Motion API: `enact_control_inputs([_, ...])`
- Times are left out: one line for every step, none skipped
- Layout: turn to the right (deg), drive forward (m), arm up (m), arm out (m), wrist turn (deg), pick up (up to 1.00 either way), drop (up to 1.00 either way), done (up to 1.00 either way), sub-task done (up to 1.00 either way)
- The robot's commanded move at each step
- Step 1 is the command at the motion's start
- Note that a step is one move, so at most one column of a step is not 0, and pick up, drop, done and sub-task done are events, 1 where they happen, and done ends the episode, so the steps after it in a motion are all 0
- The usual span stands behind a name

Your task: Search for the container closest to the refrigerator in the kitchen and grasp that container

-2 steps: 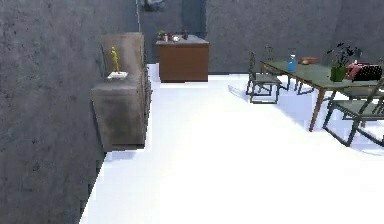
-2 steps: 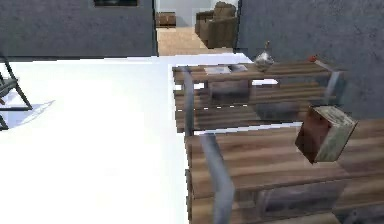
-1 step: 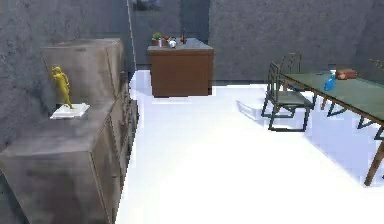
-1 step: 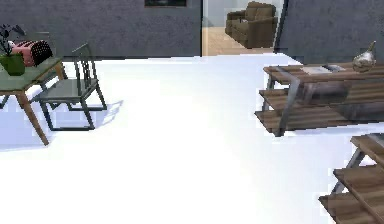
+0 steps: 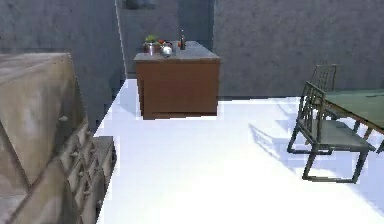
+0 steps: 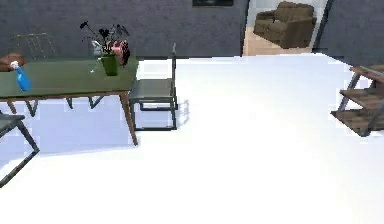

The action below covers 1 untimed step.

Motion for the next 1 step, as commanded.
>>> enact_control_inputs([-6.0,0.00,0.00,0.00,0.0,0.00,0.00,0.00,0.00])
